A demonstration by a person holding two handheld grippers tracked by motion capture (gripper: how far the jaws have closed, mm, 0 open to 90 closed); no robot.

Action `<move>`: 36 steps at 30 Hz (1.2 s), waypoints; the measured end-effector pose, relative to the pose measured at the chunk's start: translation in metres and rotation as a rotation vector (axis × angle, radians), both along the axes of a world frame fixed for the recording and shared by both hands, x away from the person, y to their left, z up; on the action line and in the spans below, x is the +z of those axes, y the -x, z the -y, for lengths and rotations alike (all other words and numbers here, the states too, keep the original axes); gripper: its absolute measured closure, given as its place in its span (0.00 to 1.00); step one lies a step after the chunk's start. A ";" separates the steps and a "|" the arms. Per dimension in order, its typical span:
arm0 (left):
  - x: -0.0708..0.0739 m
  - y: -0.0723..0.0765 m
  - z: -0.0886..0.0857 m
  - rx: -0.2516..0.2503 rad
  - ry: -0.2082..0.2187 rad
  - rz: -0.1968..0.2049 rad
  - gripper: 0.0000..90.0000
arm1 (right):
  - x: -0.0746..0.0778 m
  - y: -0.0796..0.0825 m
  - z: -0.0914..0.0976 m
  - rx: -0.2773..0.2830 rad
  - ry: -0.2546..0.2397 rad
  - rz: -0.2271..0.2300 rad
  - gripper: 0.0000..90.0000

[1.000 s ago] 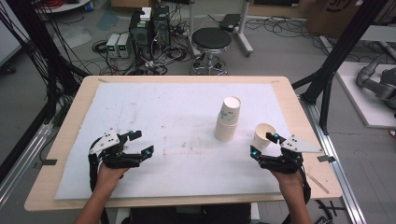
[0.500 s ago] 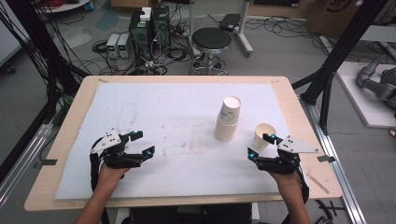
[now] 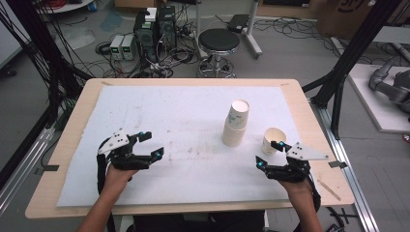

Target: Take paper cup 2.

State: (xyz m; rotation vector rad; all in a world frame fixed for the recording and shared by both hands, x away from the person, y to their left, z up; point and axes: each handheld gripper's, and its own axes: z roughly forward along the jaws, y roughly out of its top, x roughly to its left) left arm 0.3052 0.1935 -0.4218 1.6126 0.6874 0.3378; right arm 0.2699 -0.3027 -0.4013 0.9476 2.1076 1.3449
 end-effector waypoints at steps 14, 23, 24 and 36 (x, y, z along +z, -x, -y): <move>0.046 -0.033 0.041 -0.123 -0.017 0.003 0.18 | -0.003 -0.001 -0.008 0.030 0.015 -0.019 0.22; 0.069 -0.052 0.074 -0.193 -0.048 0.032 0.18 | -0.003 -0.001 -0.009 0.048 0.015 -0.017 0.22; 0.071 -0.055 0.079 -0.198 -0.059 0.032 0.18 | -0.004 -0.001 -0.009 0.049 0.015 -0.023 0.22; 0.090 -0.090 0.144 -0.284 -0.091 0.019 0.18 | -0.004 -0.002 -0.010 0.063 0.012 -0.024 0.22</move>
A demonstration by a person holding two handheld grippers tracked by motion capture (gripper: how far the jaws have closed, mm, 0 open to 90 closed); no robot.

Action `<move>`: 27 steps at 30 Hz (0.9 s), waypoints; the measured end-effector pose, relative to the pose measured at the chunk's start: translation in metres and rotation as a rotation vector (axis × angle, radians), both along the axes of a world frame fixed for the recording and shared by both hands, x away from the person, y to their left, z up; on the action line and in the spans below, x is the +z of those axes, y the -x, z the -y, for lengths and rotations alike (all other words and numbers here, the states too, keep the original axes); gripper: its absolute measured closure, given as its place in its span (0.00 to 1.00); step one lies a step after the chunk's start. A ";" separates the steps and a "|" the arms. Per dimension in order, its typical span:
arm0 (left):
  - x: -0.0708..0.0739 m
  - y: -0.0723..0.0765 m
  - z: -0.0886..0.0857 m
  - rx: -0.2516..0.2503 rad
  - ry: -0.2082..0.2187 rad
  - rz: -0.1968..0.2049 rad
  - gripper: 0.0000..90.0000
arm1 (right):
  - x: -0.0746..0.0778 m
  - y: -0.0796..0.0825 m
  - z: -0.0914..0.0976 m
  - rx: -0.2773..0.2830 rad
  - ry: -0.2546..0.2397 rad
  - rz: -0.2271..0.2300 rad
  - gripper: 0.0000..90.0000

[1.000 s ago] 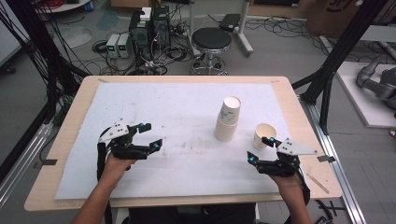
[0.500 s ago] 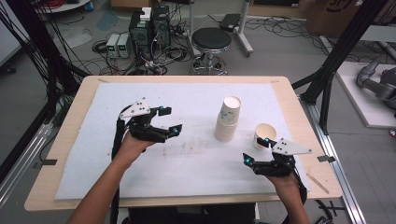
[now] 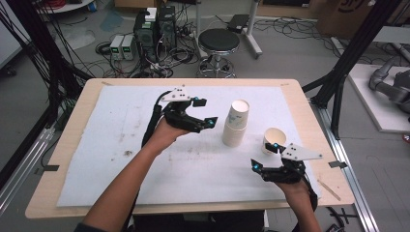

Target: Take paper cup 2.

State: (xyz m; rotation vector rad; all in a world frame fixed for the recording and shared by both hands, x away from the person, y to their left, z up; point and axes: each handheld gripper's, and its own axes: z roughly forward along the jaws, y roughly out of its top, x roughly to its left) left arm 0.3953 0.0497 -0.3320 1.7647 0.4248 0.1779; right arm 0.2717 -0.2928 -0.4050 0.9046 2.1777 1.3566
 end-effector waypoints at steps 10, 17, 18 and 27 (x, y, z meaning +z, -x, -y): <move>0.004 -0.021 0.042 -0.031 -0.034 -0.020 0.18 | 0.001 -0.001 -0.004 0.022 -0.003 -0.002 0.22; 0.000 -0.030 0.068 -0.031 -0.057 -0.033 0.18 | 0.002 -0.001 -0.004 0.029 -0.011 0.000 0.22; 0.000 -0.031 0.071 -0.033 -0.062 -0.031 0.18 | 0.002 -0.001 -0.004 0.030 -0.010 0.001 0.22; -0.007 -0.035 0.084 -0.026 -0.089 -0.039 0.23 | 0.003 0.000 -0.004 0.032 -0.012 -0.002 0.22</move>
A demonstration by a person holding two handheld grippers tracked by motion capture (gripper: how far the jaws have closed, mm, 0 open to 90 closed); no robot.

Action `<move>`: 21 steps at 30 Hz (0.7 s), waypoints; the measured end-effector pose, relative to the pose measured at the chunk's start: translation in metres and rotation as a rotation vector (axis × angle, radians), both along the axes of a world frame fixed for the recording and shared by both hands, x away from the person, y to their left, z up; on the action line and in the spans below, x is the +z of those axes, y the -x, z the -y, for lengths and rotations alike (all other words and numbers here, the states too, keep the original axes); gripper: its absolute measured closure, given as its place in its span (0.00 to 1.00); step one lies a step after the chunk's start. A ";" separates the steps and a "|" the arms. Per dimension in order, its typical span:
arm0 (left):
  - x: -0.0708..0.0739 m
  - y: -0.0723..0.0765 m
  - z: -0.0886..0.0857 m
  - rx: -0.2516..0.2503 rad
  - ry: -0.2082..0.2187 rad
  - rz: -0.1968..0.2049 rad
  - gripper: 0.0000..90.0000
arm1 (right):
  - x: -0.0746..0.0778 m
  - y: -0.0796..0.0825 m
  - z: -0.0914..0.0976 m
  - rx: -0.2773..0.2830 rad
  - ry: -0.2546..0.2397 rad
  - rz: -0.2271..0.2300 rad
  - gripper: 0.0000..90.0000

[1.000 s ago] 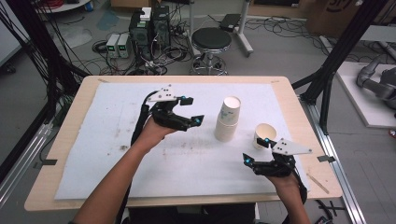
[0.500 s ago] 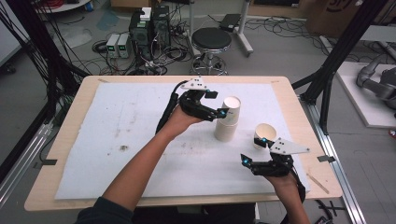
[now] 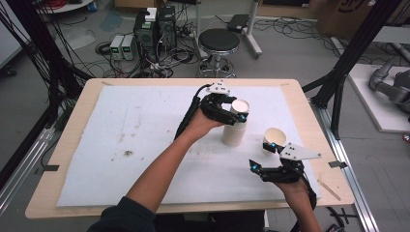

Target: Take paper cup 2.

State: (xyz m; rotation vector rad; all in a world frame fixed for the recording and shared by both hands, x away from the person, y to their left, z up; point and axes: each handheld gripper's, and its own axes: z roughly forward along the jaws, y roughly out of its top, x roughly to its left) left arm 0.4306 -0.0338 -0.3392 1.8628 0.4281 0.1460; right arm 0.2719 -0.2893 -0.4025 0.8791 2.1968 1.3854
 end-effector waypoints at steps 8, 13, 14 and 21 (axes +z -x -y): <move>0.000 -0.002 -0.002 0.014 0.004 0.008 0.37 | 0.000 0.000 0.001 -0.005 -0.004 0.003 0.22; 0.006 0.000 -0.004 0.019 0.049 0.025 0.38 | 0.000 0.000 0.000 -0.002 -0.003 0.002 0.22; 0.008 0.001 -0.005 0.022 0.057 0.027 0.38 | 0.000 0.000 0.000 -0.003 -0.003 0.001 0.22; 0.028 0.011 -0.014 0.039 0.145 0.063 0.39 | 0.000 0.000 -0.001 0.004 -0.013 0.005 0.22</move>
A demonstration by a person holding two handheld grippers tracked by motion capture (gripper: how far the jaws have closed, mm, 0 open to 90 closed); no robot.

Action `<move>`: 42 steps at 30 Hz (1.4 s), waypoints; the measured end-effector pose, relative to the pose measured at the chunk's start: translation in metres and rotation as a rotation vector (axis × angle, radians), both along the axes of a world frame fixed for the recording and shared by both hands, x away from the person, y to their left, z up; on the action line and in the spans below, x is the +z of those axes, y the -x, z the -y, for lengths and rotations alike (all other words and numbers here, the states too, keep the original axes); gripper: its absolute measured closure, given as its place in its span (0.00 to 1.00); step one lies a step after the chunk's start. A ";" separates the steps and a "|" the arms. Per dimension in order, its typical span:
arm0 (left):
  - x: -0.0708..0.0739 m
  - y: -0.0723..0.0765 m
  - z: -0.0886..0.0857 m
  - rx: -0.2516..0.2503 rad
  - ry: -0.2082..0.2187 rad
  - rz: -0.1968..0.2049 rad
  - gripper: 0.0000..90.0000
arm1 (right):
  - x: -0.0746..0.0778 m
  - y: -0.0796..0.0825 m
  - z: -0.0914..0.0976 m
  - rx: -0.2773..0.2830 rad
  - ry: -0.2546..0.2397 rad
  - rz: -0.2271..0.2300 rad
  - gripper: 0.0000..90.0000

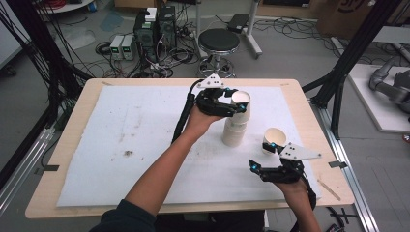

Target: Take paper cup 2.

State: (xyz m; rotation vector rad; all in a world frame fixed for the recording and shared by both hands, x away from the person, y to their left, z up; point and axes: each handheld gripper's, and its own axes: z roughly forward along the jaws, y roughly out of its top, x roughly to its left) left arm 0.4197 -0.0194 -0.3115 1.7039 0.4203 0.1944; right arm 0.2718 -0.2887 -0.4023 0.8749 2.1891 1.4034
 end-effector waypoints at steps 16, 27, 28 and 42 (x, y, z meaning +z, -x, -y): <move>0.040 0.018 -0.042 0.061 0.126 0.072 0.40 | 0.000 0.000 -0.008 0.025 0.002 0.000 0.22; 0.031 0.033 -0.106 0.116 0.116 0.056 0.40 | -0.002 0.000 -0.016 0.051 0.011 -0.012 0.22; 0.028 0.035 -0.113 0.116 0.122 0.049 0.40 | -0.002 0.000 -0.017 0.054 0.014 -0.010 0.22; -0.006 0.067 -0.164 0.123 0.060 0.045 0.40 | -0.006 -0.004 -0.029 0.103 0.024 -0.028 0.22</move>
